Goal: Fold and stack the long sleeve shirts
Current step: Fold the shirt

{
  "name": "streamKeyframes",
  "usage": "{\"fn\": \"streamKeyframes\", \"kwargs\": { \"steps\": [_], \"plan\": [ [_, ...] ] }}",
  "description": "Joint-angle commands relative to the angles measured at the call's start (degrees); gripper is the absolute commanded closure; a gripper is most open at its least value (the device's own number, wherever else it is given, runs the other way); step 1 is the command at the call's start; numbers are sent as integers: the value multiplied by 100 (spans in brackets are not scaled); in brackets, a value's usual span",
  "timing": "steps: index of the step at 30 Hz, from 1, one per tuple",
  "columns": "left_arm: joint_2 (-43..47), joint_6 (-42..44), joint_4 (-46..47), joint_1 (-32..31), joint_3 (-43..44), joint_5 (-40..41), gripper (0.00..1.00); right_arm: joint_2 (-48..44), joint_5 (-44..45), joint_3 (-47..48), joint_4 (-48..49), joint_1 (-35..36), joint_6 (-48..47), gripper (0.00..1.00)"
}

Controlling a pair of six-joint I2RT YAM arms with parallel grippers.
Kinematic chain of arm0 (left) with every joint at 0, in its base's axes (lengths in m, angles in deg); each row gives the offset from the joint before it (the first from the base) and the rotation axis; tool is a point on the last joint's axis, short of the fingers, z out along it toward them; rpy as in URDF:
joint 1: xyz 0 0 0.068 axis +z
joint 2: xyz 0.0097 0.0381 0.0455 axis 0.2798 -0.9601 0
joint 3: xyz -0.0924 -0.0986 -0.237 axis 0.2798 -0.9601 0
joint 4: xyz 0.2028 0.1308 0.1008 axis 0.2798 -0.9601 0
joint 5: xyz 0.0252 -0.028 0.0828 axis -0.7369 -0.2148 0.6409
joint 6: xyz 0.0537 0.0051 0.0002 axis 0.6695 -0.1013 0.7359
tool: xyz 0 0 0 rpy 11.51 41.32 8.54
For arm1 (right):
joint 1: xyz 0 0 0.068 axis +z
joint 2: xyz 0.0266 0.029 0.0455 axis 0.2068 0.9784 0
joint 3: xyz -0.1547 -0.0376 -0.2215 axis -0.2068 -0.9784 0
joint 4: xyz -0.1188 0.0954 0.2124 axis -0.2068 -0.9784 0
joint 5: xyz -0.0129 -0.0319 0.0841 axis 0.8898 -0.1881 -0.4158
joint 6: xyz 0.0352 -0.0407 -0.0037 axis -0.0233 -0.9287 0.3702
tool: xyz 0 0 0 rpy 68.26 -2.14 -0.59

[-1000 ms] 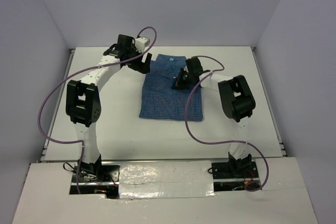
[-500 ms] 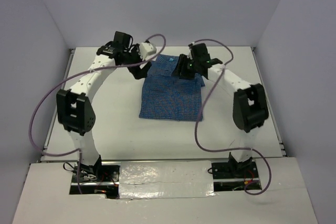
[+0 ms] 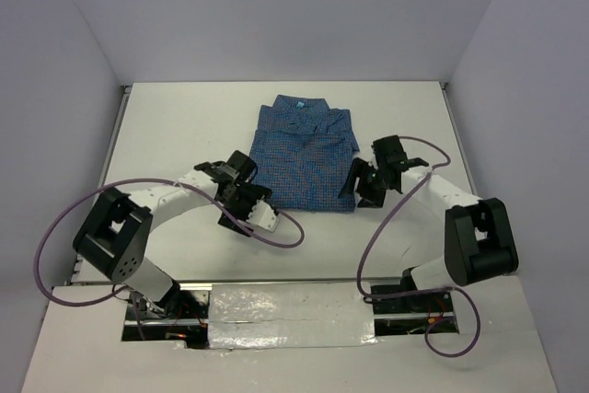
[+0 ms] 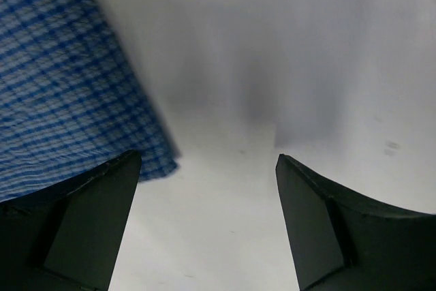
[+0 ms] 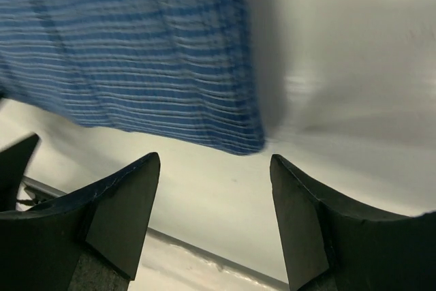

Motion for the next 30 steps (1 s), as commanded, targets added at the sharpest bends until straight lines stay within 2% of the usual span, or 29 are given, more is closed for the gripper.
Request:
{"fn": "streamKeyframes", "kwargs": {
  "steps": [1,4,7,11,15,16,17,18,19,20,21,22,23,27,30],
  "plan": [
    [-298,-72,1192,-25,220,149,6,116,-438,-314,425,-203,-2,27],
    [-519,-310,1587,-77,150,219,7,414,-570,-543,663,-203,15,28],
    [-677,-372,1816,-113,-95,456,15,687,-658,-596,672,-203,15,30],
    [-792,-459,2272,-113,-412,702,33,819,-825,-771,918,-203,156,31],
    [-994,-775,2581,-113,-361,756,47,890,-729,-780,1050,-247,218,38],
    [-1012,-846,2590,-113,-282,756,56,890,-729,-841,1094,-317,244,44],
    [-1038,-925,2599,-113,-255,747,60,873,-729,-877,1147,-343,261,48],
    [-1047,-978,2616,-113,-202,703,65,846,-650,-894,1156,-387,253,57],
    [-1047,-1056,2616,-113,-176,694,84,829,-597,-903,1139,-414,227,62],
    [-1030,-1101,2616,-113,-158,685,92,820,-553,-903,1112,-483,174,65],
    [-977,-1136,2608,-113,-158,677,98,741,-527,-921,1095,-484,148,69],
    [-942,-1110,2581,-113,-167,676,100,697,-483,-938,1121,-519,147,69],
    [-898,-1075,2581,-113,-202,668,100,653,-474,-956,1129,-528,147,69],
    [-626,-978,2564,-112,-377,545,100,469,-412,-1017,1094,-528,235,39],
    [-564,-961,2581,-139,-386,422,100,301,-438,-1245,1348,-528,472,36]
  ]
}}
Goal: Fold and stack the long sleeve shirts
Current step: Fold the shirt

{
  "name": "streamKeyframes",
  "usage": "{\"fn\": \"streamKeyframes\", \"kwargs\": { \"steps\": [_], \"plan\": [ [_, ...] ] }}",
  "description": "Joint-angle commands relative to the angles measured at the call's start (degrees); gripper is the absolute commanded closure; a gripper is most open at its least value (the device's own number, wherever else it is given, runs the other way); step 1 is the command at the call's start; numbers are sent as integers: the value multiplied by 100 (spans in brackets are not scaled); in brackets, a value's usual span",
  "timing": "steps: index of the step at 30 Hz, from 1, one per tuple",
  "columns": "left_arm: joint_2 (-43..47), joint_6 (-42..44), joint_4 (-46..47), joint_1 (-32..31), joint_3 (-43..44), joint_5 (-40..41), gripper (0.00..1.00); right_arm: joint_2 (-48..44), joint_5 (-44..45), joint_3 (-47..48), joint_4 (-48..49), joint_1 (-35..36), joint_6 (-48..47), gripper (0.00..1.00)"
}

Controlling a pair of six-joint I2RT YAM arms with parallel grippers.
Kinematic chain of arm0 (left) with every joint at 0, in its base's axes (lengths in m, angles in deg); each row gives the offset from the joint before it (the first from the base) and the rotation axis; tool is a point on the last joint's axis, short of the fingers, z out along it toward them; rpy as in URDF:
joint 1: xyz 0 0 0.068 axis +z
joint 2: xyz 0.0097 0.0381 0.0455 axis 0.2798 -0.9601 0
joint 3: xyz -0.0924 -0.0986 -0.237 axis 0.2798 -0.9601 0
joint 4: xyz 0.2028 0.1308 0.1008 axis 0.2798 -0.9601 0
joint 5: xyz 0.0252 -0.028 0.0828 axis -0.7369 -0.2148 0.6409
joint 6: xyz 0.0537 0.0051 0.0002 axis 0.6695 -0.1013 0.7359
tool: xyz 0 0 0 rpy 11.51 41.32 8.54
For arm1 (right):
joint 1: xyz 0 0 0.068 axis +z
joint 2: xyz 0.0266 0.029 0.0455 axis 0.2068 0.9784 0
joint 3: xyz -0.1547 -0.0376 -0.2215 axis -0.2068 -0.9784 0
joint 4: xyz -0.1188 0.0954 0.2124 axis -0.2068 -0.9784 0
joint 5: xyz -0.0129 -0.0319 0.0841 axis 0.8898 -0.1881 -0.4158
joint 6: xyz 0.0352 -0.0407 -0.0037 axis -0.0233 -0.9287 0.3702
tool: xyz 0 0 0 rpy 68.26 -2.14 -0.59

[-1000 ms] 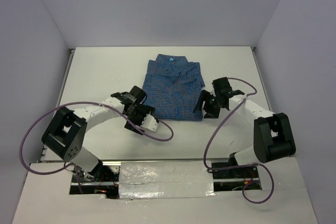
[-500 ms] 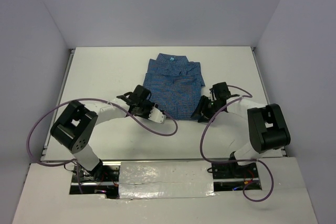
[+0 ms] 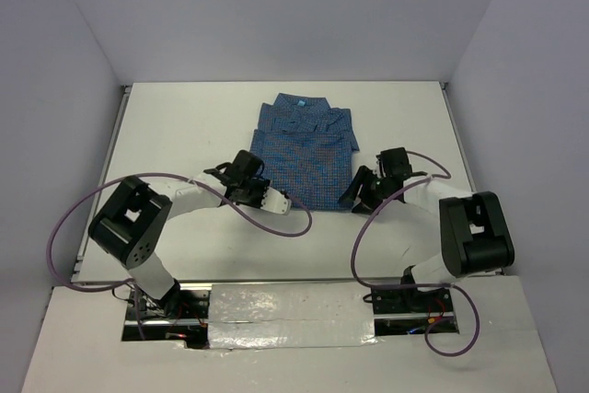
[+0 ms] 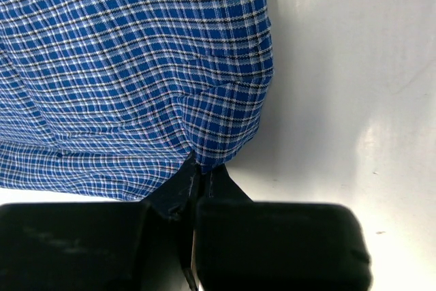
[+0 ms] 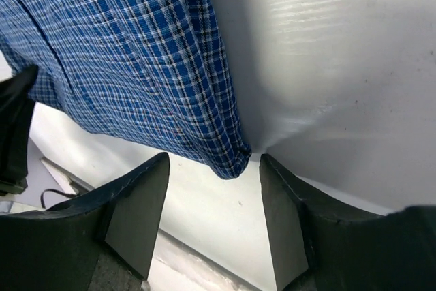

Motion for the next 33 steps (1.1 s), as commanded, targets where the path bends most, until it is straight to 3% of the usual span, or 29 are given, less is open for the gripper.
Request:
{"fn": "streamKeyframes", "kwargs": {
  "steps": [1,4,7,10,13,21,25,30,33],
  "plan": [
    [151,-99,-182,-45,-65,-278,100,-77,362,-326,153,-34,173,36],
    [125,-187,-111,-71,-13,-225,100,133,230,-352,417,-25,191,41],
    [89,-302,-137,-98,49,-216,100,493,-78,-326,698,-25,209,51],
    [124,-319,-234,-98,67,-208,100,425,-131,-449,848,-25,314,72],
    [230,-276,-330,-98,-38,-181,100,144,35,-458,735,-34,271,98],
    [757,-976,-2042,-133,382,-392,100,-1024,509,-379,-661,308,139,100],
    [1028,-1637,-4069,-396,979,-611,100,-2079,1019,-64,-2397,1071,208,100],
    [2169,-1524,-5216,-572,1279,-953,100,-3422,1433,254,-4096,2337,1120,100],
    [2820,-1217,-6066,-668,1577,-1304,100,-4029,1145,446,-4756,2795,1508,100]
  ]
}}
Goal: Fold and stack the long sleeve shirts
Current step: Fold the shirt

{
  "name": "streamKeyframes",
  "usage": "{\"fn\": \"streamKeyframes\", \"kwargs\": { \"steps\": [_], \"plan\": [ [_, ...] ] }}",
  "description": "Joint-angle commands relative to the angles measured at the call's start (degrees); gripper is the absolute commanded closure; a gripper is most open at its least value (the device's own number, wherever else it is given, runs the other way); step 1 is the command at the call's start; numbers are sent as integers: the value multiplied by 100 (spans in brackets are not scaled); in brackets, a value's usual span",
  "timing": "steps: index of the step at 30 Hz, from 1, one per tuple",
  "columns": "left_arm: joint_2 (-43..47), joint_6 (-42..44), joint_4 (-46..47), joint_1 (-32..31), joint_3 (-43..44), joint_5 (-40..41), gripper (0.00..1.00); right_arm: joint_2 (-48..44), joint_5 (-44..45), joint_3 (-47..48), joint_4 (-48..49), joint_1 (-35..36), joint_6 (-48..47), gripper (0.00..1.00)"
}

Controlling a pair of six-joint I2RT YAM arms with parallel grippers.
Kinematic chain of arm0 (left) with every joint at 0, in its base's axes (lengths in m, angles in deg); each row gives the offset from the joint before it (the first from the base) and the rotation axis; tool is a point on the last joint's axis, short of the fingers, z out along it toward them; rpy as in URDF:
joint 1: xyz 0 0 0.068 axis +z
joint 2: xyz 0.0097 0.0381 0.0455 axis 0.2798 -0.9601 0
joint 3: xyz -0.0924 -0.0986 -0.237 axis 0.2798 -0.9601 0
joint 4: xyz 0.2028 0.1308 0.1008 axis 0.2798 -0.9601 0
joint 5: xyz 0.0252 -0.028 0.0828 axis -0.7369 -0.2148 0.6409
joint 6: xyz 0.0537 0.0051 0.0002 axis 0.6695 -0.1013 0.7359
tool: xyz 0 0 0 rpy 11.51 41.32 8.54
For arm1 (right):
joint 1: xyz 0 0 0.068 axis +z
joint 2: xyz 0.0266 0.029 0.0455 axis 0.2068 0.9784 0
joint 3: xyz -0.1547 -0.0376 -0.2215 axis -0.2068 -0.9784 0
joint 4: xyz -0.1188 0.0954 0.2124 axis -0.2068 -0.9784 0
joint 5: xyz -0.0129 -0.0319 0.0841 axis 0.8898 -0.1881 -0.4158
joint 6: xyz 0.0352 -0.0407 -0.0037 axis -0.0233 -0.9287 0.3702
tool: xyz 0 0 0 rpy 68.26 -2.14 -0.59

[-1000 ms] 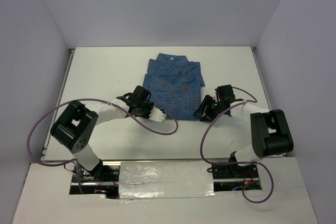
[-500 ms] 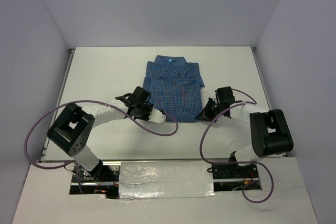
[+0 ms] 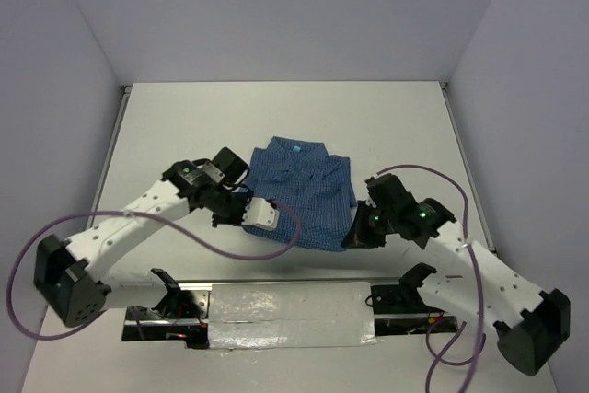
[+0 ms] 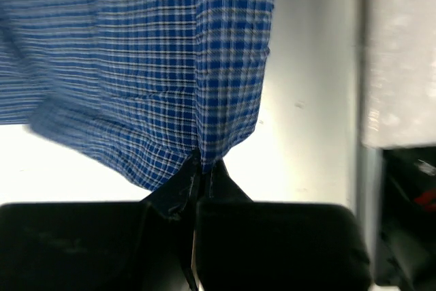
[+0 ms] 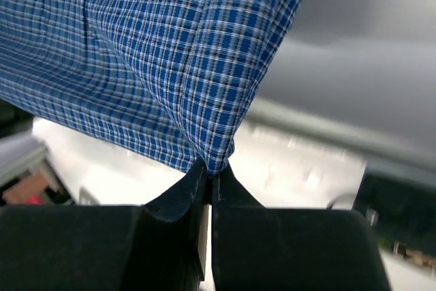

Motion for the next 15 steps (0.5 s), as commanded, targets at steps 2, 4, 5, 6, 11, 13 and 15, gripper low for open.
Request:
{"fn": "streamKeyframes", "kwargs": {
  "steps": [2,4,5,6,11,13,15],
  "plan": [
    [910,231,-1778,-116,608,-869,100,-712,57,556,-1796,617,821,100],
    [1218,258,-2009,-160,793,-1379,100,-818,22,1039,-2235,1030,954,100],
    [1298,171,-1984,-160,863,-1528,100,-740,-4,1232,-2358,1101,928,100],
    [1368,14,-1905,-160,942,-1660,100,-670,-48,1435,-2577,1110,858,100],
    [913,-1147,-1254,59,1627,-1731,100,286,301,2903,-2790,708,-81,100],
    [500,-1358,-1184,655,1839,-1994,100,552,312,3140,-2686,-27,-511,100],
    [114,-1499,-1088,1356,1857,-2399,100,842,120,3037,-2100,-487,-1049,100]
  ]
}}
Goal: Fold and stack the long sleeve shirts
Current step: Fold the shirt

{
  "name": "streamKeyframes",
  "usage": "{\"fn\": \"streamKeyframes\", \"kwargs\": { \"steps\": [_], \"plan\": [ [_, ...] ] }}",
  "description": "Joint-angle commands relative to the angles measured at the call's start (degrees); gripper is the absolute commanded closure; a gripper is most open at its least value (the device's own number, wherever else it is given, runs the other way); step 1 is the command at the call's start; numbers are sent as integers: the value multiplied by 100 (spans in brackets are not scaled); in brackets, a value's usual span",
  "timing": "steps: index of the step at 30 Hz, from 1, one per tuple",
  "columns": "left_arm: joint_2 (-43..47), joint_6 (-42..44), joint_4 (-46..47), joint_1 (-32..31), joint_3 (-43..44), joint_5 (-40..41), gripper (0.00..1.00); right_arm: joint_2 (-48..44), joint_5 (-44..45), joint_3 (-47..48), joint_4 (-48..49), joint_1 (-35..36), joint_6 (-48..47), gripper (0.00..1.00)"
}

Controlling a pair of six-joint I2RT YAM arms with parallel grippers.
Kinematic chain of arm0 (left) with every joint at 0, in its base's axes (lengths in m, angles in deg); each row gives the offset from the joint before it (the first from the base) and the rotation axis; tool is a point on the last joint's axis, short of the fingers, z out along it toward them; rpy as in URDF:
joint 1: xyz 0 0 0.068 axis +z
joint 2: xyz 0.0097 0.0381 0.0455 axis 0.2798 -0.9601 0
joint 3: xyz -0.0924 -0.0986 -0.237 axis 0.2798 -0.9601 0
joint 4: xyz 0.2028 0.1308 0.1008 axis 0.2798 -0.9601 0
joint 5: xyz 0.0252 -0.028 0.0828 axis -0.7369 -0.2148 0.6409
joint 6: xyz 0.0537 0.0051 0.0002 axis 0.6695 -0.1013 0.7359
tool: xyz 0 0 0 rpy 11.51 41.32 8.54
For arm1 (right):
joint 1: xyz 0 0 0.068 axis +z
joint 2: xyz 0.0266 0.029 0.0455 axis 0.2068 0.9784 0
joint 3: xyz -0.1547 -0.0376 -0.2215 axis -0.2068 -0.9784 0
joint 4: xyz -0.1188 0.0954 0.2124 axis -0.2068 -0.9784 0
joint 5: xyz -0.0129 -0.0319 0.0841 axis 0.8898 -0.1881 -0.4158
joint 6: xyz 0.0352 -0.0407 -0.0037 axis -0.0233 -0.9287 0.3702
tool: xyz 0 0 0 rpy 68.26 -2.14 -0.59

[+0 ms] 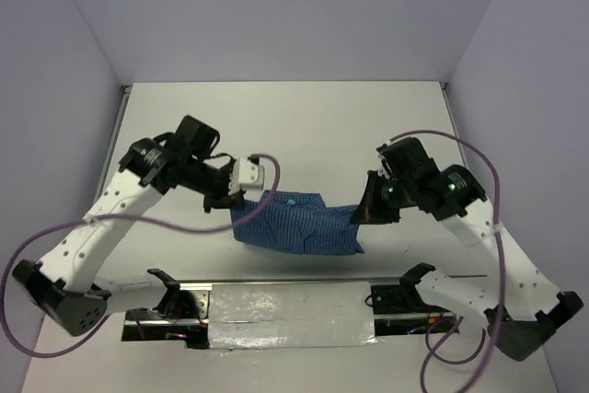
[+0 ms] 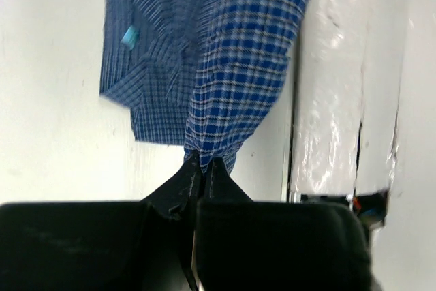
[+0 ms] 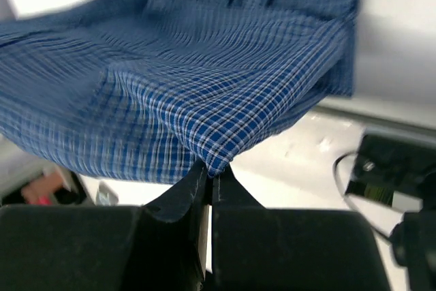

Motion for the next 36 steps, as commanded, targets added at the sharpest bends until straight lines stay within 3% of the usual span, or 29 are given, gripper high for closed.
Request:
{"fn": "streamKeyframes", "kwargs": {
  "steps": [1,9,15,22,24,25,29,35,36],
  "plan": [
    [-620,-632,289,901,100,-649,100,484,1,-2,486,-820,-1003,100],
    [-1894,-1404,1204,1447,-85,-316,97,2277,-273,-91,2122,-1516,-1514,100],
    [-2756,-1976,1705,1667,73,-62,92,3367,-237,252,2615,-1904,-1594,100],
    [-3485,-2337,2381,1685,73,352,76,4543,-238,516,3037,-1974,-1532,99],
    [-3652,-2556,2592,1685,135,379,68,4738,-124,613,3169,-2000,-1480,88],
    [-3845,-2610,2619,1685,213,388,65,4930,-97,648,3274,-2001,-1410,75],
    [-4250,-2873,2646,1702,459,702,46,5327,166,919,3380,-2062,-1269,56],
    [-4602,-3111,2444,1974,1461,1292,37,5390,895,1544,3231,-2238,-1294,53],
    [-4629,-3094,2409,2001,1584,1354,21,5311,1096,1623,3196,-2255,-1338,53]
  ]
}}
